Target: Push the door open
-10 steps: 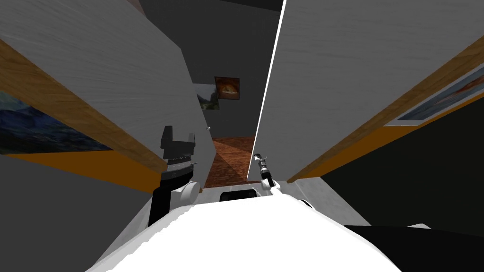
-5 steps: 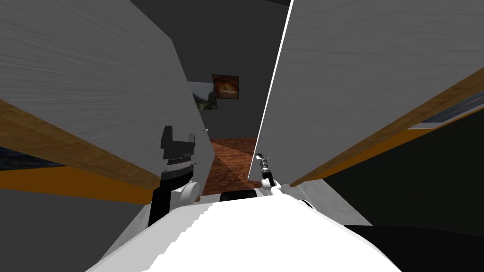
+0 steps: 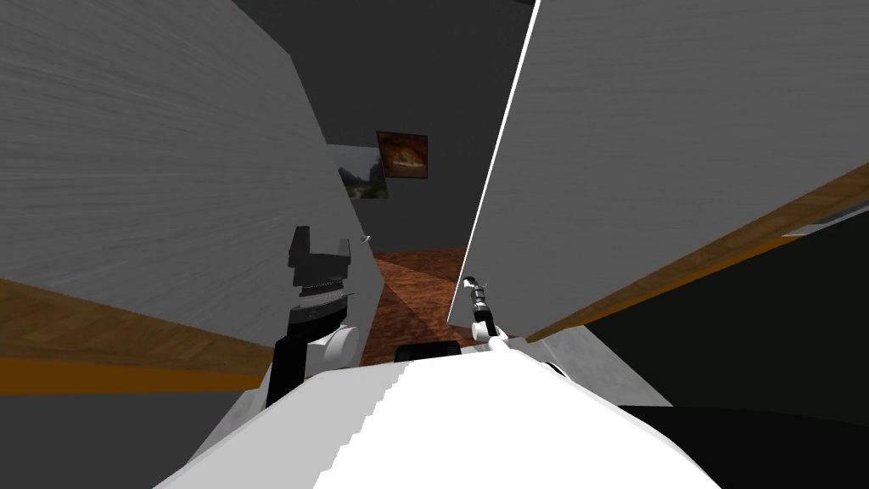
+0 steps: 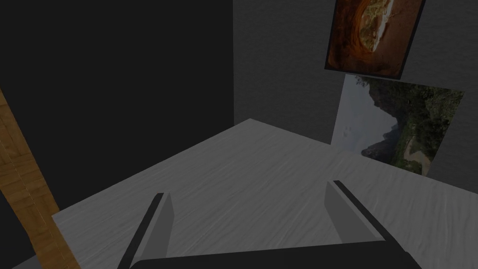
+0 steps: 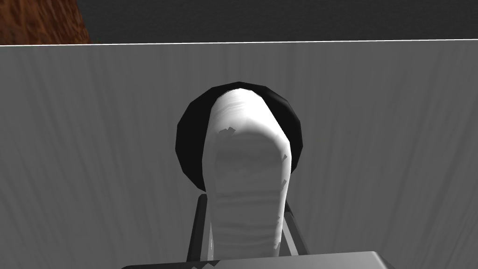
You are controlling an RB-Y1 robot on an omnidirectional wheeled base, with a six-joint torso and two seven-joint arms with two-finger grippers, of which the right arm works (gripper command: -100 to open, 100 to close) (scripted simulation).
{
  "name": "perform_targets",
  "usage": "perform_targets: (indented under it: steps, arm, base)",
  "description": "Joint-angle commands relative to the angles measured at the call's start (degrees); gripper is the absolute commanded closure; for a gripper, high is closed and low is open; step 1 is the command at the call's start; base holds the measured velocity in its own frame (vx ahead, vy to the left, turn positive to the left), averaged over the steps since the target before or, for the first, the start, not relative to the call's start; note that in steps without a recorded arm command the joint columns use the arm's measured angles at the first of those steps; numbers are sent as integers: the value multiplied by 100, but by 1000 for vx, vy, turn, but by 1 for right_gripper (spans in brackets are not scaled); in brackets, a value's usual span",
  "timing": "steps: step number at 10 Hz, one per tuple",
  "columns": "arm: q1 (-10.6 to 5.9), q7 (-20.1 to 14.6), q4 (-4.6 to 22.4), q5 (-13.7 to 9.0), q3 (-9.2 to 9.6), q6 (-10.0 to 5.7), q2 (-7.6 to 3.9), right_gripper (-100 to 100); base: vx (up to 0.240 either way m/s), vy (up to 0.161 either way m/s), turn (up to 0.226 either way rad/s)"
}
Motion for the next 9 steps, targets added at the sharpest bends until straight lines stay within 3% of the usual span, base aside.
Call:
perform_targets:
  steps: [1,4,5,9]
  arm:
    - [-35,38,17,-84,-158,2,-108,100]
    - [-33,62,26,-119,-221,3,-119,100]
    - [-30,110,45,-188,-345,4,-140,100]
    - [-24,185,74,-296,-540,5,-173,100]
  base:
    - [202,66,-70]
    - [135,48,-36]
    - [123,53,-60]
    - [182,68,-63]
